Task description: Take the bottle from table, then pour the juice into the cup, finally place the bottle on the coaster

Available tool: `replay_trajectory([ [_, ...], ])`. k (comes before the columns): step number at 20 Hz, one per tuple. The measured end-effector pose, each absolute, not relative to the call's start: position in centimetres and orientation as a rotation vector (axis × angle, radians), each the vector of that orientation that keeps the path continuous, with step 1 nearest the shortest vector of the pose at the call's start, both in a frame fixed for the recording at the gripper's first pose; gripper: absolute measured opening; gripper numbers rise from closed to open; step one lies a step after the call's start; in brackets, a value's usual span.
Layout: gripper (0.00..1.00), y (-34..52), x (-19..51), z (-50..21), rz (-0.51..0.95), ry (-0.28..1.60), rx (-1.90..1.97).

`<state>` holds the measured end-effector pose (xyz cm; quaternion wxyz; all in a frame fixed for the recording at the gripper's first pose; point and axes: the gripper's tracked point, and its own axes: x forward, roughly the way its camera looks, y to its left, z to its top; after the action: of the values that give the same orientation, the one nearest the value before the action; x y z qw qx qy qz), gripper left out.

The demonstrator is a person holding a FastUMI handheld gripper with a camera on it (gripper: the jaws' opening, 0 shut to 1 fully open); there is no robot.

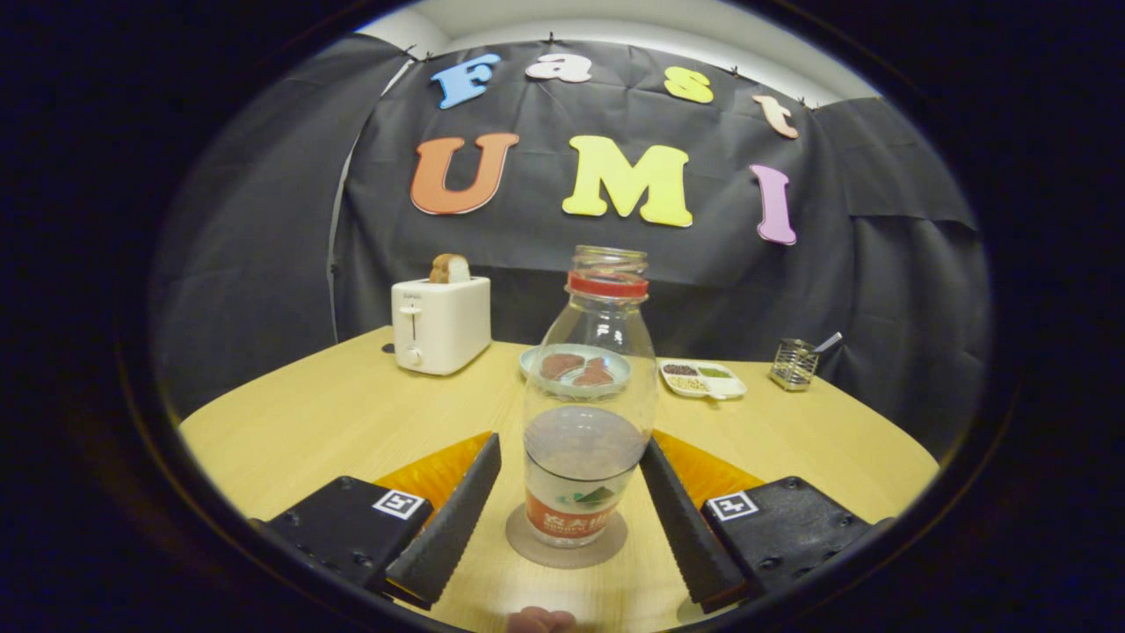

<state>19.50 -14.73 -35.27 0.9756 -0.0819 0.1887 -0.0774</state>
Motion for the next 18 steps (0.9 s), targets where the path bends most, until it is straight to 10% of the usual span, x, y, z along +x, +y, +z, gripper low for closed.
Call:
replay_trajectory([
  [18,1.0,-9.9,8.6,-13.3,-0.152,0.19,-0.153],
])
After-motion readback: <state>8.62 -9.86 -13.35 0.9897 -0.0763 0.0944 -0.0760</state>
